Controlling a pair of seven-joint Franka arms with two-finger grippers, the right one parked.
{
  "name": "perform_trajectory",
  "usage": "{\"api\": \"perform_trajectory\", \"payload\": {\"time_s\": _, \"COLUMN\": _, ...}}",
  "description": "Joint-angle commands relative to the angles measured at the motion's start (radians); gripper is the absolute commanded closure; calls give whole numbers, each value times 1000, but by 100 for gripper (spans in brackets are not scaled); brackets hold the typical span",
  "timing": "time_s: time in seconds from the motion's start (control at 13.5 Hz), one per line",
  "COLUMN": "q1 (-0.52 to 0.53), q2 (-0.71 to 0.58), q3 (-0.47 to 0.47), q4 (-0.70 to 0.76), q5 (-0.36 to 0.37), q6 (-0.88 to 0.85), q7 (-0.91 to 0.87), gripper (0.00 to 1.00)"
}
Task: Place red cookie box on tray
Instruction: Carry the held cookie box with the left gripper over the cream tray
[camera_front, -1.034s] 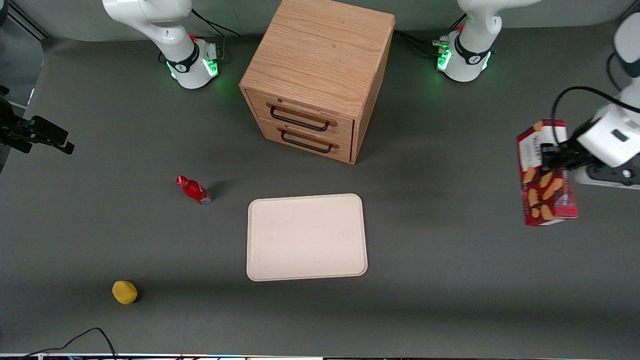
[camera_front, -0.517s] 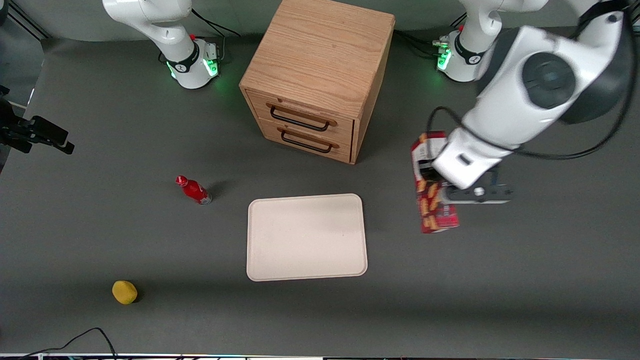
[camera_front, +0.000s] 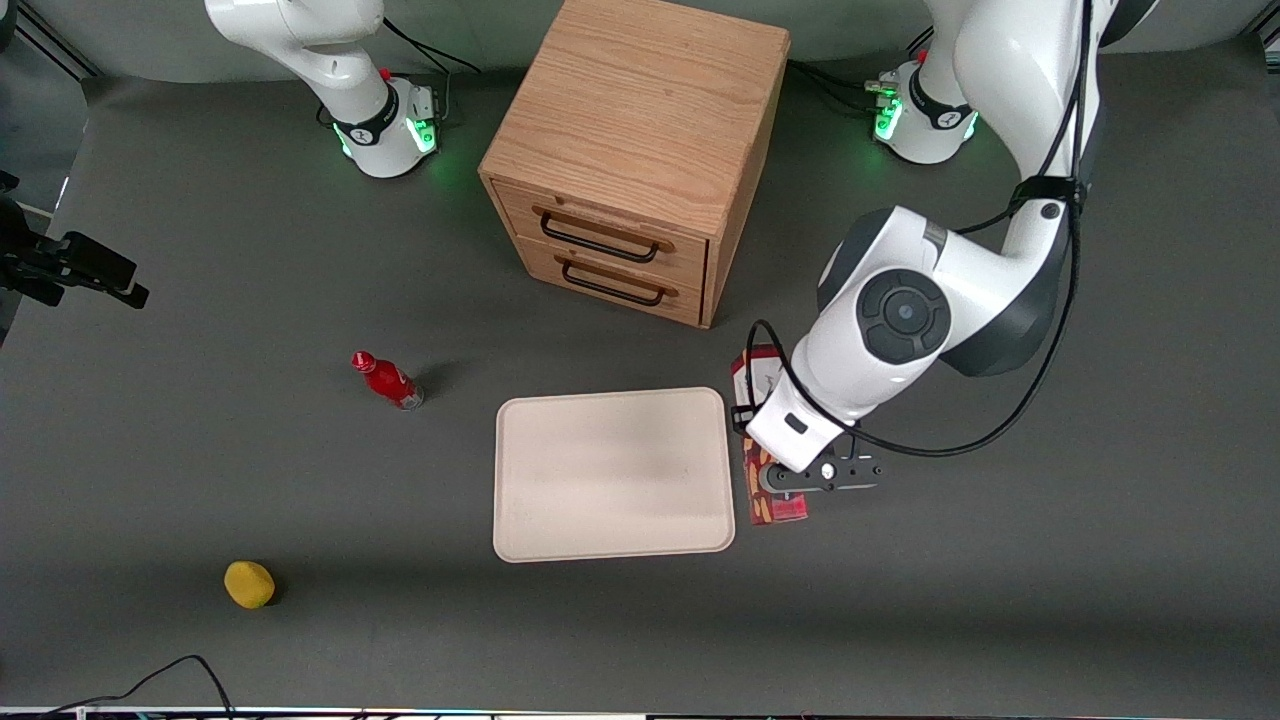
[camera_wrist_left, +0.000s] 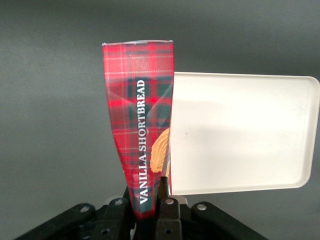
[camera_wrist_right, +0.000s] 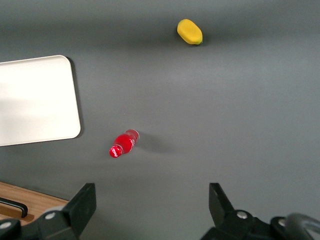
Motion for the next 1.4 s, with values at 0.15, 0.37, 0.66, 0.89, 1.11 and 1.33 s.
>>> {"api": "perform_trajectory", "payload": {"time_s": 0.15, "q1": -122, "q2": -12, "q3": 13, "q4": 46, "q5": 120, "q6": -154, "q7": -253, "gripper": 100}}
{"api": "perform_trajectory", "payload": {"time_s": 0.37, "q1": -148, "q2": -9, "q3": 12, "q4": 43, "q5": 129, "q6": -145, "q7": -315, "gripper": 100}}
{"api": "perform_trajectory", "payload": {"time_s": 0.66, "q1": -185, "q2": 20, "q3": 12, "q4": 36, "q5": 132, "q6": -38, "q7": -408, "gripper": 100}}
{"api": "perform_trajectory", "payload": {"time_s": 0.89, "q1": -191, "q2": 72, "q3": 13, "q4": 34, "q5": 141, "q6": 45, "q7": -511, "gripper": 100}}
{"api": "perform_trajectory", "payload": {"time_s": 1.11, "q1": -205, "q2": 109, "q3": 13, "q4": -33, "q5": 175, "q6": 194, "q7": -524, "gripper": 100}}
{"api": "perform_trajectory", "payload": {"time_s": 1.33, "q1": -219, "q2": 174, "q3": 15, "q4": -38, "q5": 201, "q6": 282, "q7": -525, "gripper": 100}}
